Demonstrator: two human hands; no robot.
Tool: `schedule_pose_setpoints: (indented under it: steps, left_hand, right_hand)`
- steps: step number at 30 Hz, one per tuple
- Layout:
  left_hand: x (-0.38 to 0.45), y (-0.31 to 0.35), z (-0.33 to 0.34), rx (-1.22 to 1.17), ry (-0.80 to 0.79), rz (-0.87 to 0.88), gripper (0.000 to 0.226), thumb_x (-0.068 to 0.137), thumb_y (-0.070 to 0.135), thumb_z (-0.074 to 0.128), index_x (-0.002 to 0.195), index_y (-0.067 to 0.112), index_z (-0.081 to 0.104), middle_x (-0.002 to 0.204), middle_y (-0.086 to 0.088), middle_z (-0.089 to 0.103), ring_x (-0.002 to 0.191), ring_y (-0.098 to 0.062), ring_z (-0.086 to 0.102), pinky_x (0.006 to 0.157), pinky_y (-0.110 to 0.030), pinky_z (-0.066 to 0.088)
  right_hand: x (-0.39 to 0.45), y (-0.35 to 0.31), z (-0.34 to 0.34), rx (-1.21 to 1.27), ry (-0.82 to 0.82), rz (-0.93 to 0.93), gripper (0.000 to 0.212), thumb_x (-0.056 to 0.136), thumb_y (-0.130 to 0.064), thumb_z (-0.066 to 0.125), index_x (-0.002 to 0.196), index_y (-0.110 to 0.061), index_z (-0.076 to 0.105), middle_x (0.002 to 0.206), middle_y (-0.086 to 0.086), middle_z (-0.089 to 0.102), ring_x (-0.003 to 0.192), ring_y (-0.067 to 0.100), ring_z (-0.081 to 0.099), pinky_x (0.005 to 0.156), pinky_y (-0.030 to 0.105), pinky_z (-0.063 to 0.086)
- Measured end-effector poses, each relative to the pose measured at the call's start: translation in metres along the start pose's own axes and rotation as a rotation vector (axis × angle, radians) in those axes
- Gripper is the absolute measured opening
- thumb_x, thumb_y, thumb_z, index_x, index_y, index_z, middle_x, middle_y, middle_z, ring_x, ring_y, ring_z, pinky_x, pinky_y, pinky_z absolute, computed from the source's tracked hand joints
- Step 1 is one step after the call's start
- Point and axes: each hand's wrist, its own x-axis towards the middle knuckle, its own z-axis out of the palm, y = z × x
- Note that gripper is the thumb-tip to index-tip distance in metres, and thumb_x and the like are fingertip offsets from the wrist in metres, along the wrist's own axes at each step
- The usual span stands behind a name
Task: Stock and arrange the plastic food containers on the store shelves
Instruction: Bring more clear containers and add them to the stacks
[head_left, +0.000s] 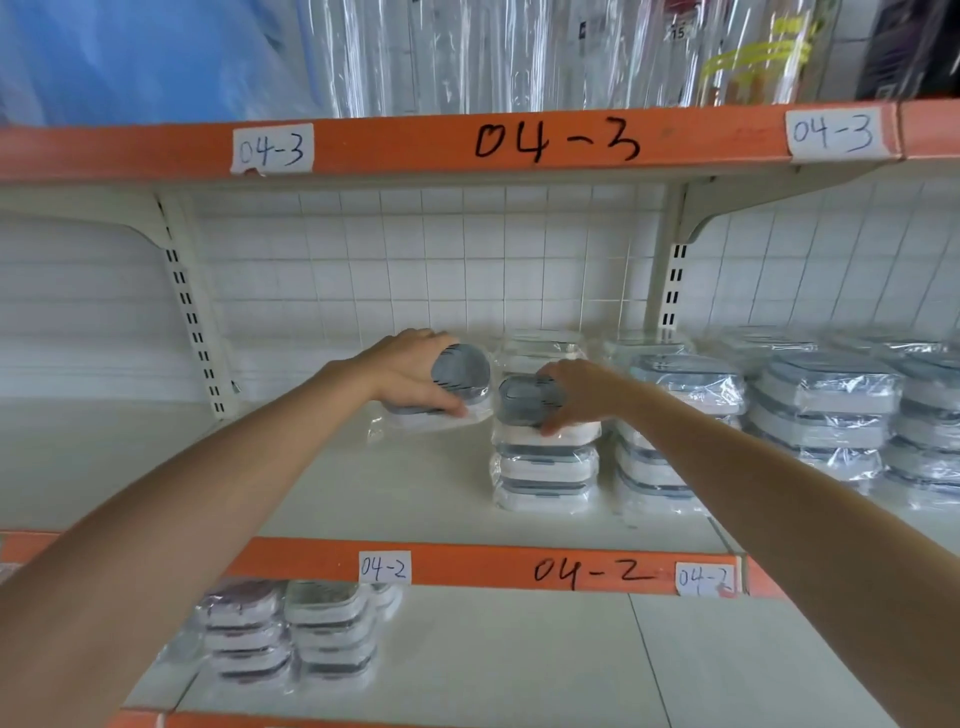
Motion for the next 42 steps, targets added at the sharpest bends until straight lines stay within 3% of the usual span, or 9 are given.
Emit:
schedule_pose_setpoints:
  steps: [5,9,15,20,26,32,36,39,42]
  left_hand:
    - [0.009,0.008,0.006,0.005,0.059,0.038,0.093,0.063,0.06,0.075,0.139,0.024,0.035,0.122,0.004,0.038,0.12,-0.016,0.034,0.101,-0.035,0.038]
    - [0.018,0.016,0.01,0.001,0.068,0.055,0.095,0.059,0.062,0.076,0.138,0.026,0.037,0.111,0.01,0.029,0.117,-0.013,0.029,0.102,-0.035,0.037]
    - [0.043,0.045,0.011,-0.104,0.066,0.097,0.094,0.063,0.054,0.08,0.137,0.021,0.033,0.137,0.002,0.041,0.125,-0.019,0.038,0.104,-0.039,0.036]
    - [0.062,0.078,0.019,-0.095,0.071,0.161,0.073,0.067,0.048,0.08,0.121,0.019,0.041,0.124,0.002,0.05,0.109,-0.019,0.047,0.093,-0.04,0.041]
    - [0.076,0.084,0.044,-0.197,-0.036,0.204,0.06,0.082,0.035,0.072,0.133,0.014,0.049,0.135,-0.002,0.052,0.123,-0.02,0.048,0.104,-0.031,0.037]
    - [0.062,0.051,0.043,-0.372,0.063,0.094,0.077,0.076,0.042,0.076,0.14,0.023,0.039,0.143,-0.004,0.036,0.134,-0.021,0.027,0.113,-0.038,0.025]
    - [0.048,0.04,0.045,-0.431,0.032,0.024,0.082,0.075,0.033,0.079,0.142,0.018,0.035,0.139,-0.006,0.037,0.124,-0.019,0.043,0.105,-0.031,0.036]
    - [0.041,0.044,0.054,-0.469,0.063,-0.014,0.074,0.077,0.026,0.078,0.138,0.015,0.039,0.129,-0.003,0.051,0.101,-0.013,0.054,0.083,-0.021,0.042]
    - [0.035,0.047,0.06,-0.491,0.121,-0.04,0.067,0.08,0.022,0.074,0.136,0.012,0.039,0.128,-0.007,0.054,0.104,-0.017,0.057,0.084,-0.022,0.042]
  right_hand:
    - [-0.002,0.006,0.01,0.044,-0.096,-0.02,0.083,0.082,-0.04,0.069,0.147,-0.01,0.027,0.148,0.007,0.038,0.135,0.025,0.037,0.112,0.033,0.024]
    - [-0.007,0.009,-0.008,0.03,-0.024,-0.043,0.078,0.086,-0.032,0.066,0.147,-0.008,0.024,0.152,0.008,0.031,0.139,0.023,0.029,0.112,0.029,0.019]
    - [-0.023,0.024,-0.041,-0.008,0.117,-0.049,0.062,0.09,-0.004,0.052,0.147,-0.01,0.026,0.152,0.007,0.03,0.139,0.021,0.028,0.11,0.025,0.02]
    - [-0.036,0.047,-0.044,0.035,0.163,0.006,0.065,0.086,0.007,0.045,0.146,-0.011,0.029,0.151,0.006,0.032,0.139,0.019,0.029,0.11,0.026,0.022]
    - [-0.039,0.051,-0.037,0.045,0.167,-0.004,0.061,0.086,0.006,0.046,0.143,-0.013,0.036,0.147,0.003,0.038,0.135,0.019,0.034,0.108,0.025,0.024]
    - [-0.031,0.044,-0.035,0.011,0.144,-0.05,0.046,0.091,-0.007,0.052,0.137,-0.011,0.044,0.14,0.007,0.046,0.13,0.021,0.04,0.107,0.027,0.028]
    - [-0.023,0.033,-0.034,0.006,0.141,-0.092,0.05,0.091,-0.019,0.058,0.138,-0.011,0.043,0.141,0.007,0.045,0.13,0.022,0.041,0.106,0.027,0.027]
    - [-0.014,0.022,-0.027,-0.064,0.138,-0.107,0.053,0.091,-0.034,0.058,0.138,-0.015,0.043,0.139,0.007,0.046,0.126,0.024,0.043,0.107,0.037,0.034]
    - [-0.01,0.013,-0.018,-0.23,0.183,-0.11,0.049,0.09,-0.044,0.054,0.132,-0.018,0.047,0.13,0.004,0.05,0.12,0.023,0.043,0.102,0.041,0.039]
